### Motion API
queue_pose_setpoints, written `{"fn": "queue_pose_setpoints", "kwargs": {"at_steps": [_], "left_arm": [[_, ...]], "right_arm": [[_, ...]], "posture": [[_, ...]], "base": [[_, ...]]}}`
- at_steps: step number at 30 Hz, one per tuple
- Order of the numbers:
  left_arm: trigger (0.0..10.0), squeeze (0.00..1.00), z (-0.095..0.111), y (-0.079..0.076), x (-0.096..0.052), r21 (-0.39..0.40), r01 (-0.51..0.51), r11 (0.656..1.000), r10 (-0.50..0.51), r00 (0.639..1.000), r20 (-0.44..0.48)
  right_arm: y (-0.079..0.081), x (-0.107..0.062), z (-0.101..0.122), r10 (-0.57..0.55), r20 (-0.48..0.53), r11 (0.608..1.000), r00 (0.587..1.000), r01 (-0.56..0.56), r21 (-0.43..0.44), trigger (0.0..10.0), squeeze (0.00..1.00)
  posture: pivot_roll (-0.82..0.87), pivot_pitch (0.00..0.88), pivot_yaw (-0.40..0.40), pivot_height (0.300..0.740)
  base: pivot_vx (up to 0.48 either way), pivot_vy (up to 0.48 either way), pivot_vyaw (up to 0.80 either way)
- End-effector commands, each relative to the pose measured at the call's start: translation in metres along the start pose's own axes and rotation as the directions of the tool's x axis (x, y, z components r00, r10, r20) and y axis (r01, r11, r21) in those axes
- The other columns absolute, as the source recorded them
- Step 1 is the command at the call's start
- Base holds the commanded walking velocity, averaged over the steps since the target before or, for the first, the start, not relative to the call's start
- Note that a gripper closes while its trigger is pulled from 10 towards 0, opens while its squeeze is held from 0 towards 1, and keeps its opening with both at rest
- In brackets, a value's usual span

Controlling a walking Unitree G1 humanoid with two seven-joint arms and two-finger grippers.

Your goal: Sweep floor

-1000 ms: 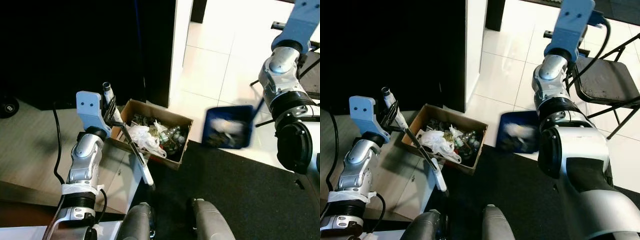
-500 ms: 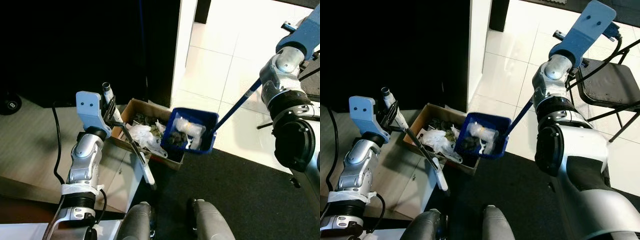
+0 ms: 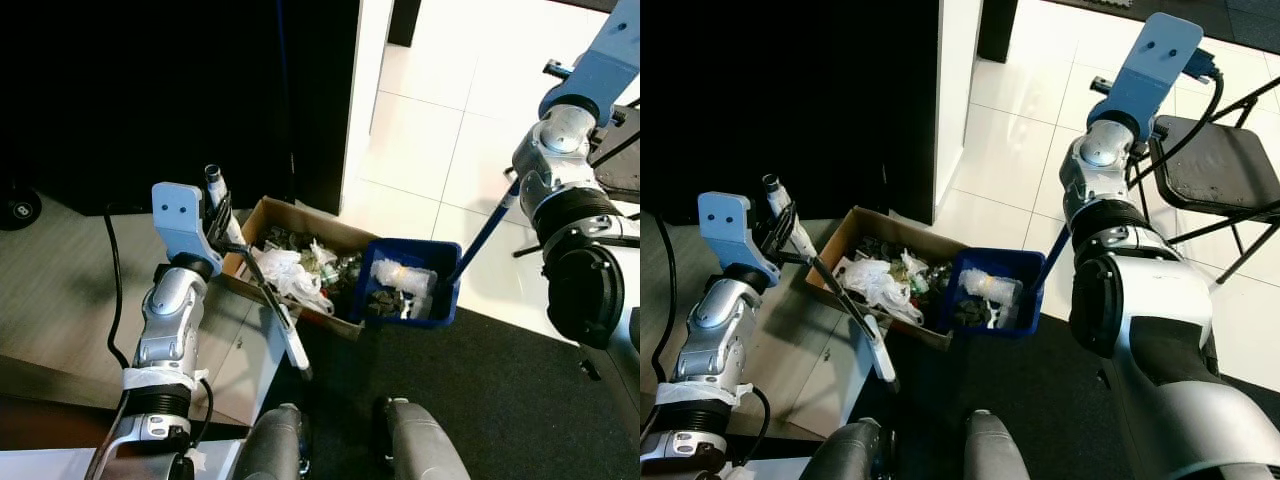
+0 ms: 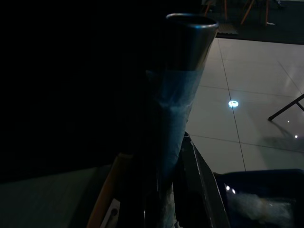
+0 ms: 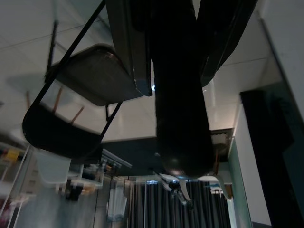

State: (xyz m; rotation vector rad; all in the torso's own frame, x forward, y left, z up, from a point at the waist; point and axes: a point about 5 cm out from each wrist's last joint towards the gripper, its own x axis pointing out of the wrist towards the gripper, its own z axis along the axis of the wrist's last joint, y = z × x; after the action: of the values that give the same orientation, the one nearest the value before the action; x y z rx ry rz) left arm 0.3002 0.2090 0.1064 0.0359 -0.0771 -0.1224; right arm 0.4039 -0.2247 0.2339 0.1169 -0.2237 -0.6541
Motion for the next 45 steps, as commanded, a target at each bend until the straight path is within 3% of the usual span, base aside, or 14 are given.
{"fn": "queue_pose_setpoints", "kwargs": {"at_steps": [1,14,16,19,22,24,27,33,35,37,38,41,42,45], "left_arm": [[10.0,0.0,0.007,-0.002,0.0,0.002,0.005,1.0,-0.005,0.999,0.041],[10.0,0.0,0.007,-0.002,0.0,0.012,0.013,1.0,-0.013,0.999,0.044],[10.0,0.0,0.007,-0.002,-0.001,0.011,0.012,1.0,-0.013,0.999,0.043],[10.0,0.0,0.007,-0.003,-0.001,0.012,0.013,1.0,-0.014,0.999,0.043],[10.0,0.0,0.007,-0.002,-0.001,0.011,0.012,1.0,-0.012,0.999,0.044],[10.0,0.0,0.008,-0.002,0.0,0.012,0.011,1.0,-0.012,0.999,0.044],[10.0,0.0,0.008,-0.002,0.0,0.011,0.008,1.0,-0.008,0.999,0.046],[10.0,0.0,0.008,-0.001,-0.001,0.005,-0.004,1.0,0.004,0.999,0.046],[10.0,0.0,0.008,-0.001,-0.001,0.006,-0.005,1.0,0.005,0.999,0.046],[10.0,0.0,0.008,0.0,-0.001,0.006,-0.006,1.0,0.005,0.999,0.047],[10.0,0.0,0.008,0.0,-0.001,0.008,-0.006,1.0,0.005,0.999,0.048],[10.0,0.0,0.008,0.0,-0.001,0.006,-0.008,1.0,0.008,0.999,0.049],[10.0,0.0,0.008,0.0,-0.001,0.007,-0.007,1.0,0.007,0.999,0.049],[10.0,0.0,0.008,0.0,-0.001,0.008,-0.007,1.0,0.006,0.999,0.049]], "right_arm": [[0.002,0.003,0.009,-0.017,-0.013,0.994,1.0,0.019,0.106,10.0,0.0],[0.004,0.003,0.009,0.017,-0.034,0.982,0.999,-0.01,0.188,10.0,0.0],[0.01,0.001,0.018,0.056,0.116,0.996,0.992,-0.048,-0.071,10.0,0.0],[0.009,0.001,0.01,0.04,0.016,0.997,0.999,-0.041,0.066,10.0,0.0],[0.012,-0.002,0.014,0.074,0.125,0.993,0.989,-0.062,-0.098,10.0,0.0],[0.011,-0.002,0.006,0.046,0.012,0.998,0.999,-0.047,0.042,10.0,0.0],[0.014,-0.004,0.013,0.082,0.127,0.991,0.988,-0.067,-0.114,10.0,0.0],[0.015,-0.004,0.003,0.055,-0.037,0.992,0.998,-0.05,0.119,10.0,0.0],[0.016,-0.004,0.013,0.066,0.095,0.995,0.993,-0.059,-0.082,10.0,0.0],[0.018,-0.005,0.014,0.074,0.105,0.996,0.992,-0.067,-0.065,10.0,0.0],[0.014,-0.003,0.006,0.022,-0.037,0.992,0.999,-0.017,0.123,10.0,0.0],[0.015,-0.004,0.015,0.068,0.132,0.993,0.989,-0.054,-0.108,10.0,0.0],[0.011,-0.002,0.006,0.022,-0.009,0.998,1.0,-0.021,0.052,10.0,0.0],[0.008,-0.001,-0.001,0.004,-0.107,0.987,0.994,0.013,0.16,10.0,0.0]], "posture": [[0.12,0.059,-0.065,0.74],[0.12,0.046,-0.066,0.74],[0.12,0.043,-0.064,0.74],[0.12,0.044,-0.066,0.74],[0.12,0.046,-0.067,0.74],[0.12,0.048,-0.07,0.74],[0.12,0.049,-0.068,0.74],[0.13,0.053,-0.076,0.74],[0.13,0.054,-0.075,0.74],[0.13,0.055,-0.076,0.74],[0.13,0.056,-0.078,0.74],[0.13,0.055,-0.076,0.74],[0.13,0.056,-0.08,0.74],[0.13,0.056,-0.075,0.74]], "base": [[0.0,0.0,0.0],[0.0,0.0,0.0],[0.0,0.0,0.0],[0.0,0.0,0.0],[0.0,0.0,0.0],[0.0,0.0,0.0],[0.0,0.0,0.0],[0.0,0.0,0.0],[0.0,0.0,0.0],[0.0,0.0,0.0],[0.0,0.0,0.0],[0.0,0.0,0.0],[0.0,0.0,0.0],[0.0,0.0,0.0]]}}
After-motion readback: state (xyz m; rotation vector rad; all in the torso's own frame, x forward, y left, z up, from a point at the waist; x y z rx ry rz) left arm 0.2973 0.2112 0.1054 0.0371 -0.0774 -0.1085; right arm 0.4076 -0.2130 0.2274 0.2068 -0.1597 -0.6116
